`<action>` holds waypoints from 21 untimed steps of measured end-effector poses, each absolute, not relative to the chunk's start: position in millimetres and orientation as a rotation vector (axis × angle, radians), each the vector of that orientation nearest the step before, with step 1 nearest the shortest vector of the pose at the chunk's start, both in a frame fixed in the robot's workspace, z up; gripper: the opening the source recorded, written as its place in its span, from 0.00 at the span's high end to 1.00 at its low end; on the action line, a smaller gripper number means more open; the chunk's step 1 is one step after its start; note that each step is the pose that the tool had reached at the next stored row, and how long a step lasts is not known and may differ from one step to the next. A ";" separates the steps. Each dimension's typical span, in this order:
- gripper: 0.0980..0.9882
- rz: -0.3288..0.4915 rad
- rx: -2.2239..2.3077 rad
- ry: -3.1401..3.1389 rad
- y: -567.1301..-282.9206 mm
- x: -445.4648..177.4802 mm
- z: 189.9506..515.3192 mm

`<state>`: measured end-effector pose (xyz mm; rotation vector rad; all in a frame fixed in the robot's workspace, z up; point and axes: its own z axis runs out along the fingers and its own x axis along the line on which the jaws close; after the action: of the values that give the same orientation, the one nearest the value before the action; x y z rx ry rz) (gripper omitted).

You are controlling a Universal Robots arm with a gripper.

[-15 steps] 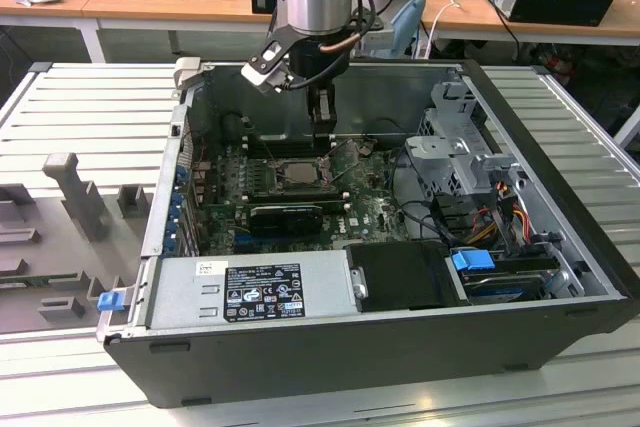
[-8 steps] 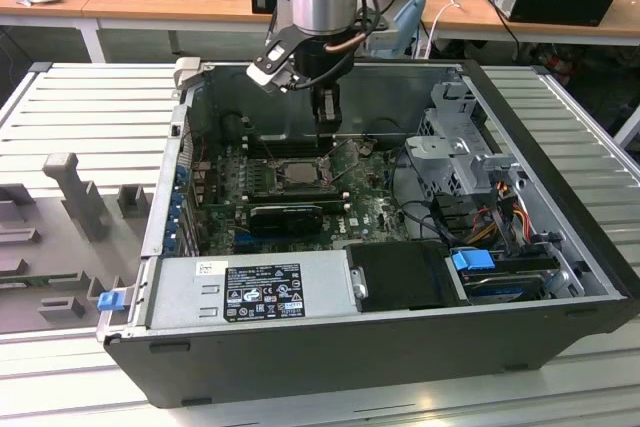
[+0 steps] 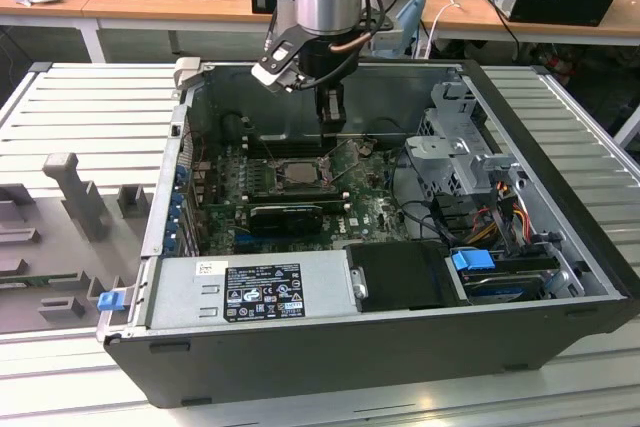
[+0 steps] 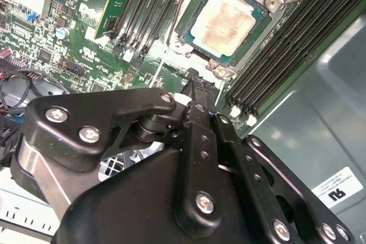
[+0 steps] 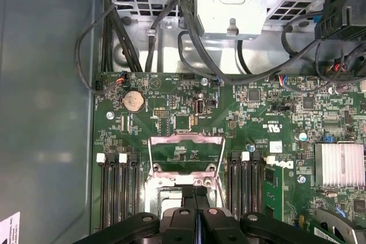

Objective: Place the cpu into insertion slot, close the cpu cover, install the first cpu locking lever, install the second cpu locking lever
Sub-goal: 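Close the cpu cover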

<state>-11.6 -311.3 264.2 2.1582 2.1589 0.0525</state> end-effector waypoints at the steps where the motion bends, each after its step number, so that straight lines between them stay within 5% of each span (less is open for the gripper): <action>1: 0.99 0.052 2.158 2.159 -311.2 -11.3 264.4; 21: 0.99 0.053 2.158 2.159 -310.5 2.8 265.3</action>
<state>2.8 -310.5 265.3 2.1583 2.1588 0.0527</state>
